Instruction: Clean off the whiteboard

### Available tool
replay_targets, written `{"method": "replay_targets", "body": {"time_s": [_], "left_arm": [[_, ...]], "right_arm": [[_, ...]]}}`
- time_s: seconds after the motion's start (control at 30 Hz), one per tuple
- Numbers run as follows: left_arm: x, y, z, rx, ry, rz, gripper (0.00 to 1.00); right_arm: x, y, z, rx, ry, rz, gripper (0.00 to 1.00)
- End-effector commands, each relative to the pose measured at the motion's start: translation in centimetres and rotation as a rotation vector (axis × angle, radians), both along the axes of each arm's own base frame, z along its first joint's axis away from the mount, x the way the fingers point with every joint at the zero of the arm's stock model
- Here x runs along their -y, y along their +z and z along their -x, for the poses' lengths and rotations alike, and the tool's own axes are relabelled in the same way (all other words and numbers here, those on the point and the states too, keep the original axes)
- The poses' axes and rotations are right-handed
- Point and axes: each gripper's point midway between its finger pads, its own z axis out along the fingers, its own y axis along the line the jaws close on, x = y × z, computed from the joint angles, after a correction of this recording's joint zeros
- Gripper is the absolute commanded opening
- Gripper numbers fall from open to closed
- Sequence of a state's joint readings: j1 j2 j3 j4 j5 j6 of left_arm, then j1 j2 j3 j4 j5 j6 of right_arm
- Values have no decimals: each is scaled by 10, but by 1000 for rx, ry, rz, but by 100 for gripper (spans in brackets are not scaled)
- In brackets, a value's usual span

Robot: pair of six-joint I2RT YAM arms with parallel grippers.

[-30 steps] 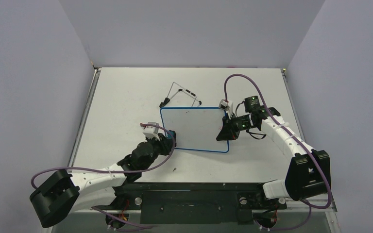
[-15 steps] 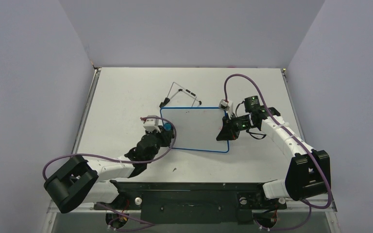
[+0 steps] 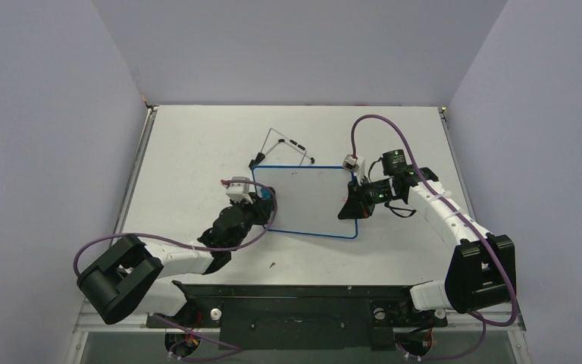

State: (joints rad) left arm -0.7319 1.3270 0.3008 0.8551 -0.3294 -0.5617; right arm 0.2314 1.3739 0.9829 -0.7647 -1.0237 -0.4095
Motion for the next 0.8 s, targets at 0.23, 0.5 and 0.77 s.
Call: {"method": "replay_targets", "body": {"time_s": [0.23,0.5,0.77], "left_arm": [[126,62,14,72,-229,-100,0],[97,59,-18,33,-91,-198,0],[107,94,-33,48,-155,-302,0]], "right_arm": [[1,6,4,52,29,3,0],[1,7,5,57,29,1,0],[2,8,4,59,24,1,0]]}}
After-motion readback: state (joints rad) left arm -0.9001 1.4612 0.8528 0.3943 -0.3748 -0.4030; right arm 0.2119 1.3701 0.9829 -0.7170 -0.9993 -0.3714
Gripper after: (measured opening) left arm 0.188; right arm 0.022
